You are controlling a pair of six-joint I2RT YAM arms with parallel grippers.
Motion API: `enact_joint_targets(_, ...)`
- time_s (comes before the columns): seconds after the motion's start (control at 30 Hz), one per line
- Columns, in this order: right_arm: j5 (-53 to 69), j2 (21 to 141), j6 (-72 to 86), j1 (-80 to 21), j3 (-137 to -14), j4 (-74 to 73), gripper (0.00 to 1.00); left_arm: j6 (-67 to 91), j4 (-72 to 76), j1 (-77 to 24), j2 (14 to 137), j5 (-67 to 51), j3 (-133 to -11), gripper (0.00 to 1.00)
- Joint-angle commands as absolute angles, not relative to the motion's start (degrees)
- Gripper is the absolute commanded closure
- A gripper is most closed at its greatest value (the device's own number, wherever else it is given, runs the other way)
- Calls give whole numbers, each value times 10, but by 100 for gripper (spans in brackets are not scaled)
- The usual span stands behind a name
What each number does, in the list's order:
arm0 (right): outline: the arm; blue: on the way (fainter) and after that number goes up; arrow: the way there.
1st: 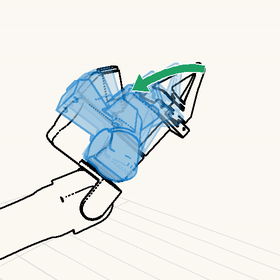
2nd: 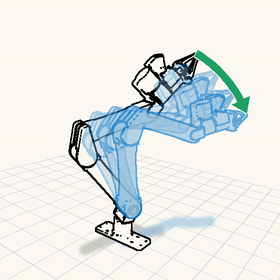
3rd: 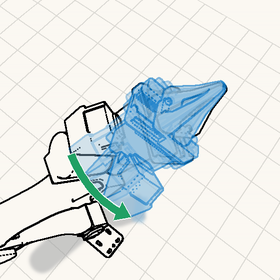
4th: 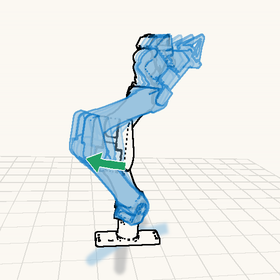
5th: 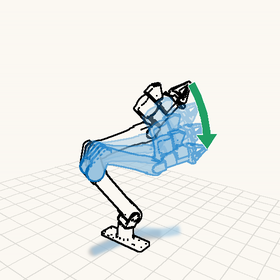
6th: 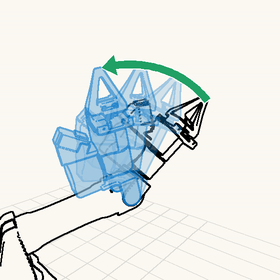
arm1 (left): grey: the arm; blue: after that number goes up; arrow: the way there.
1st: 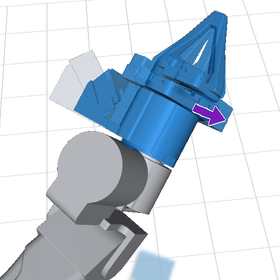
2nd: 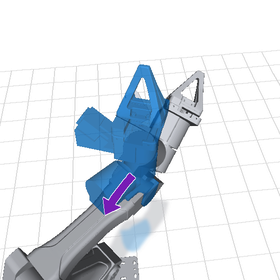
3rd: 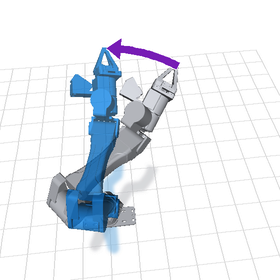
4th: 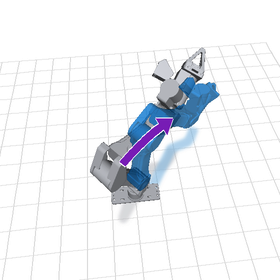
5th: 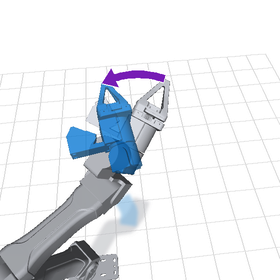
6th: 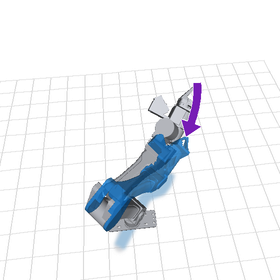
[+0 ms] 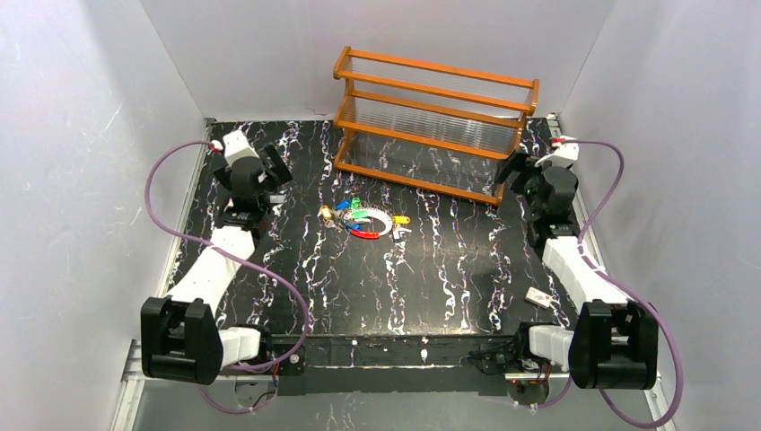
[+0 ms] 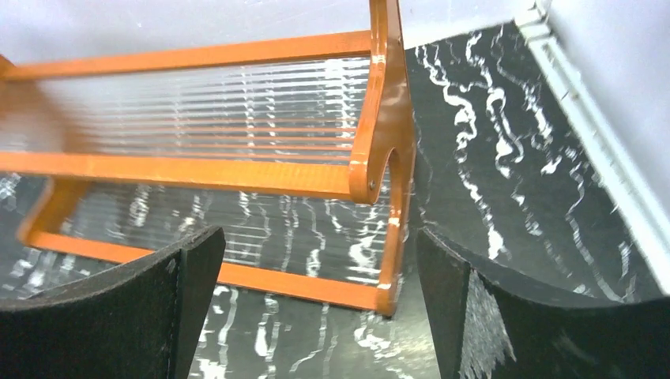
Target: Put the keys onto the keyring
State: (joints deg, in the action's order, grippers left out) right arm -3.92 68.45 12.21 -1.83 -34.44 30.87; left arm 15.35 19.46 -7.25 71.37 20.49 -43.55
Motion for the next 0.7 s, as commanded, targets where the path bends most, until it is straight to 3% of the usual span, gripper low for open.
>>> enact_joint_targets(0.0, -67, 669, 307, -15, -421, 0, 1, 337, -129, -70, 705, 305, -496, 2)
enact_joint_targets(0.1, -31, 664, 332, -15, -413, -23, 1, 319, -149, -69, 711, 253, -494, 2)
enact_joint_targets(0.3, 132, 647, 316, -15, -363, 16, 1, 283, -68, -69, 730, 12, -442, 2)
enact_joint_targets(0.37, 189, 646, 313, -15, -348, 27, 1, 302, -18, -70, 747, -98, -430, 13)
enact_joint_targets(0.43, 229, 648, 318, -17, -326, 44, 1, 333, 45, -73, 774, -173, -424, 17)
enact_joint_targets(0.53, 264, 663, 317, -31, -311, 63, 1, 340, 43, -104, 838, -209, -457, 20)
enact_joint_targets(0.67, 264, 685, 303, -76, -325, 48, 1, 311, 6, -198, 897, -168, -518, 21)
